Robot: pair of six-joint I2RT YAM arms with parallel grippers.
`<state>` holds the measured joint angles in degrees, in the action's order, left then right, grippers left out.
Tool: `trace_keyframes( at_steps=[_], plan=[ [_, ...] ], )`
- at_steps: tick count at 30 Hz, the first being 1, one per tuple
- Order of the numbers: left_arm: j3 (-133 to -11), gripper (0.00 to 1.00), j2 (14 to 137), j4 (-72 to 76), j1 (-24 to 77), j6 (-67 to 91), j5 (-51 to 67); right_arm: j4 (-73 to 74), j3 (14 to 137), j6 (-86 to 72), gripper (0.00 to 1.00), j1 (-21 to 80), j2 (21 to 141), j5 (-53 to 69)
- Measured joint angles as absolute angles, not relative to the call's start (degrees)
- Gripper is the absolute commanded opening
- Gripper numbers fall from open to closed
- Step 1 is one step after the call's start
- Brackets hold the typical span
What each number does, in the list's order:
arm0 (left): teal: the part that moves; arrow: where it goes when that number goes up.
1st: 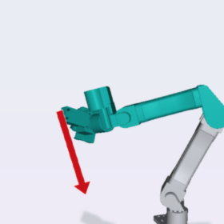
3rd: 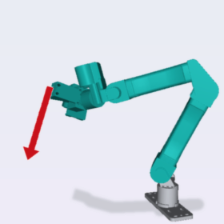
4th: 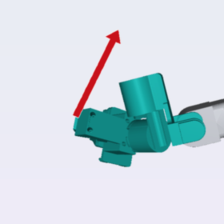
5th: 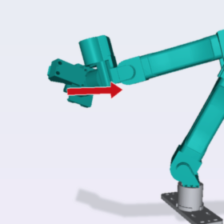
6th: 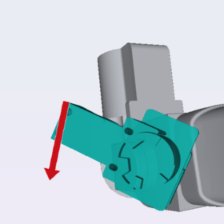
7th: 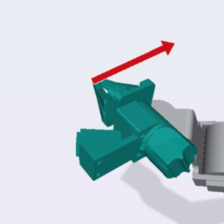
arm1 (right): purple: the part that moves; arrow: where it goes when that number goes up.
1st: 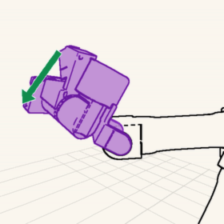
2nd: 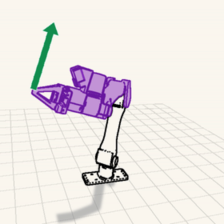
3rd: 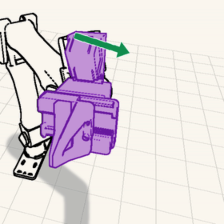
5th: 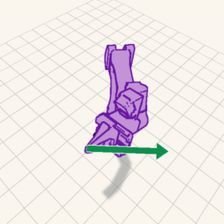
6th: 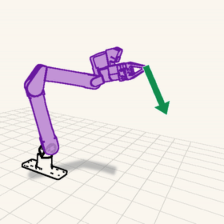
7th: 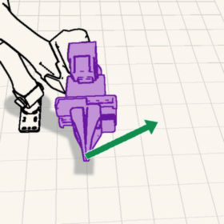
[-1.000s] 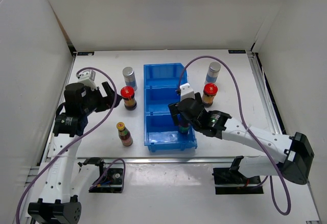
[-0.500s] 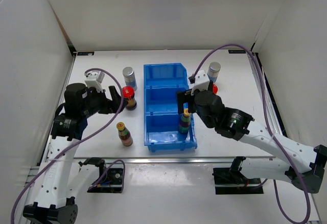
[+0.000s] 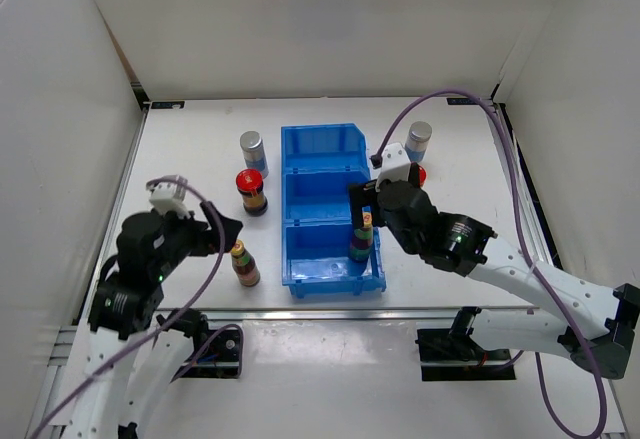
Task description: Organize the condiment bottles
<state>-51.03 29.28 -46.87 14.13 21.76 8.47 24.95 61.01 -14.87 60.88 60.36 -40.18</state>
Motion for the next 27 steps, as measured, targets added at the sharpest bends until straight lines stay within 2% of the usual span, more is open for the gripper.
trace_keyframes(
  at_steps=[4, 12, 20, 27],
  plan=[
    [-49.5, 1.00, 24.2, -46.9, 14.1, 25.6, 4.6, 25.7, 61.0, -15.1, 1.00, 60.9, 60.4, -40.2],
    [-46.5, 1.00, 37.2, -49.5, 14.1, 36.2, 2.8, 26.9, 61.0, -15.6, 1.00, 60.9, 61.2, -40.2],
    [-43.5, 1.00, 26.3, -50.3, 14.1, 39.7, 0.5, 27.1, 61.0, -16.1, 1.00, 60.9, 61.2, -40.3],
    [-40.8, 1.00, 29.8, -46.2, 14.1, 39.4, 0.9, 27.1, 61.0, -16.3, 1.00, 60.9, 62.8, -40.4]
  ],
)
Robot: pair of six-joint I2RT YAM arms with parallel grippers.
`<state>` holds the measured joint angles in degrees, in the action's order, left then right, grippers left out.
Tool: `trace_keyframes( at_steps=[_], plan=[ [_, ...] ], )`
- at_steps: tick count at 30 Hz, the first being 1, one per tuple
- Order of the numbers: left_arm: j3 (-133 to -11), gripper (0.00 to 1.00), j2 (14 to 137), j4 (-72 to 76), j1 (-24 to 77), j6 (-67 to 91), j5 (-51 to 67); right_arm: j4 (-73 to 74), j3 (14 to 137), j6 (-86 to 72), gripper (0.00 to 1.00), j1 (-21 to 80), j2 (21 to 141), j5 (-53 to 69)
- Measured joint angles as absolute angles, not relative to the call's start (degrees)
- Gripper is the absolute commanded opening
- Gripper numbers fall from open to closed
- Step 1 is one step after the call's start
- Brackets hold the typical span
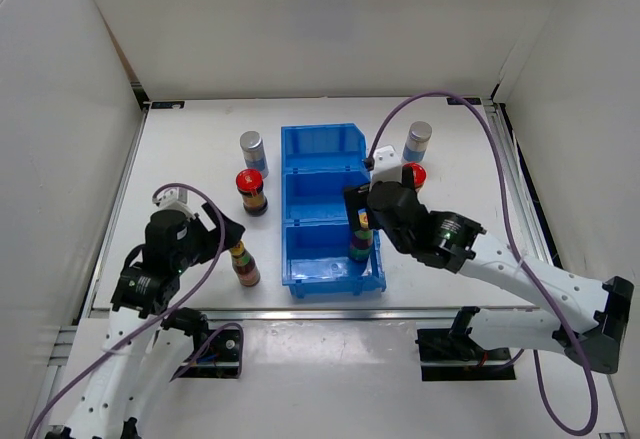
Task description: Organize the condiment bottles
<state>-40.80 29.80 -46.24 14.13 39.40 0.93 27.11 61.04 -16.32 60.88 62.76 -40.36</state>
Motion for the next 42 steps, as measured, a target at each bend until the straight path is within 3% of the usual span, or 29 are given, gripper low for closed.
trace_keyframes(
  at_steps=[21, 32, 39, 42],
  plan=[
    [-32.9, 1.00, 36.3, -35.6, 19.8, 34.9, 1.1, 27.4, 63.4, -16.3, 1.00, 60.9, 68.9, -40.6],
    [-32.6, 0.98, 40.0, -32.7, 23.6, 31.2, -5.9, 28.1, 64.4, -16.3, 1.00, 60.9, 69.5, -41.7],
    [-31.4, 0.76, 35.1, -31.6, 23.8, 29.1, -7.8, 29.4, 64.4, -16.3, 1.00, 60.9, 69.5, -42.6],
    [-31.3, 0.61, 32.4, -30.9, 23.8, 28.4, -8.0, 30.0, 64.4, -16.3, 1.00, 60.9, 69.5, -43.0]
  ],
)
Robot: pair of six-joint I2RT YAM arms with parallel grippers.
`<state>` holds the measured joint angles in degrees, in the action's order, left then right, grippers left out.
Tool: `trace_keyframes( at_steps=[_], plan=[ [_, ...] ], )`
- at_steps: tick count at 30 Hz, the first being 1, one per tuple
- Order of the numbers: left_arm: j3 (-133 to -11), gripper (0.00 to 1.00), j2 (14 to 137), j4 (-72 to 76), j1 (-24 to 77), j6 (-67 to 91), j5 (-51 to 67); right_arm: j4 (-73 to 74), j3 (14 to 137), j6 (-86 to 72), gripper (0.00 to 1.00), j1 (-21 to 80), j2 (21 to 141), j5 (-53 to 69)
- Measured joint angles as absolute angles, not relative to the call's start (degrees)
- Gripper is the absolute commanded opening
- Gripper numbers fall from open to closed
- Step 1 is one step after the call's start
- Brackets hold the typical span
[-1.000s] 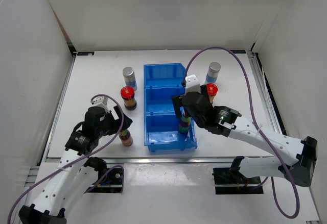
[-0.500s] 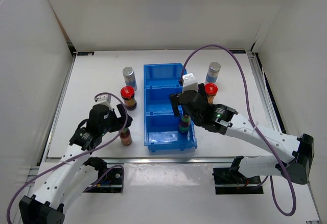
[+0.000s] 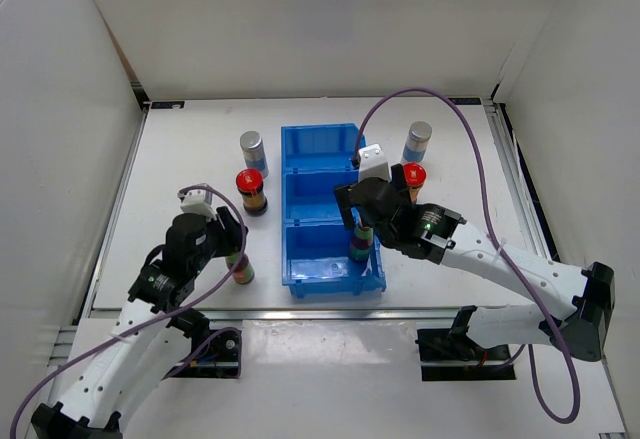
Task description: Organize the condiment bottles
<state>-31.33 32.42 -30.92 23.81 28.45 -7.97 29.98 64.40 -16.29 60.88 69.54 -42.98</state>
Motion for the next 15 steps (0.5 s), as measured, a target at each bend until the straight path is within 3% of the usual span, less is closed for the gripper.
trace_keyframes(
  at_steps=[5, 15],
  plan=[
    [-31.3, 0.43, 31.4, -29.7, 23.9, 27.3, -7.5, 30.2, 64.4, -16.3, 1.00, 60.9, 69.5, -43.4],
    [-31.1, 0.24, 29.8, -29.8, 23.9, 25.7, -7.4, 30.8, 64.4, -16.5, 1.00, 60.9, 69.5, -43.5]
  ],
)
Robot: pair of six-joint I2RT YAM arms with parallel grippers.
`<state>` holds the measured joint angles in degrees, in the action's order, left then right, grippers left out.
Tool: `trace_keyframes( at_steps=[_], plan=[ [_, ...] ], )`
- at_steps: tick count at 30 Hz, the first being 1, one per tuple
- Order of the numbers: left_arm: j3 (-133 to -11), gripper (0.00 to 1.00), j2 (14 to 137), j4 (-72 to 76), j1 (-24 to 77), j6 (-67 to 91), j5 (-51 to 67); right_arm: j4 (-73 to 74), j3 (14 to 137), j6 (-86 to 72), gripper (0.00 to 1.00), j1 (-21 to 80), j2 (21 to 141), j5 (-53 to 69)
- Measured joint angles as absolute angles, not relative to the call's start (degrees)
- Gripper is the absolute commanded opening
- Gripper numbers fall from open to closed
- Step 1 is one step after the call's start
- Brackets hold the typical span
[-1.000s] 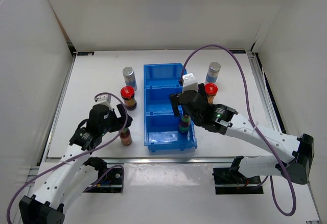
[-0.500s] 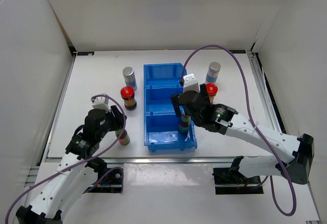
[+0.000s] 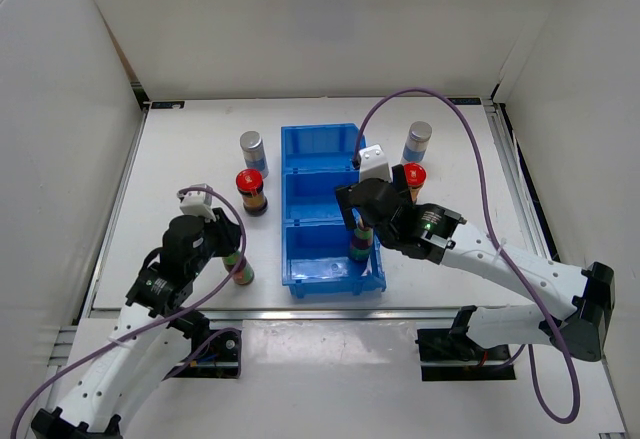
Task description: Organize the condiment bottles
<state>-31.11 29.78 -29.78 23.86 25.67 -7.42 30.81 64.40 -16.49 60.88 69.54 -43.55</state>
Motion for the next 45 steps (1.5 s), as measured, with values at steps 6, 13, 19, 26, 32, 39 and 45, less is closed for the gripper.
trace_keyframes(
  at_steps=[6, 13, 19, 26, 32, 39, 45],
  plan=[
    [-31.1, 0.11, 29.8, -29.7, 23.9, 25.5, -7.1, 31.7, 64.4, -16.6, 1.00, 60.9, 69.6, -43.6],
    [-31.6, 0.11, 31.2, -29.6, 23.9, 25.5, -7.1, 31.7, 64.4, -16.8, 1.00, 60.9, 69.6, -43.6],
    [-34.0, 0.11, 35.5, -30.5, 23.9, 25.4, -6.5, 31.7, 64.4, -17.5, 1.00, 60.9, 69.6, -43.8],
    [-39.2, 0.11, 38.5, -33.7, 23.9, 24.3, -6.0, 31.8, 64.4, -17.6, 1.00, 60.9, 69.3, -45.0],
    [-45.7, 0.11, 42.1, -33.7, 23.9, 22.9, -6.1, 31.9, 64.4, -17.6, 1.00, 60.8, 68.1, -46.2],
    [-53.9, 0.11, 48.5, -34.8, 23.9, 20.6, -6.0, 32.2, 63.5, -17.6, 1.00, 60.8, 66.5, -47.5],
    [-64.4, 0.11, 54.9, -34.4, 23.9, 18.7, -4.5, 32.6, 62.2, -17.8, 1.00, 60.8, 65.1, -48.4]
  ],
)
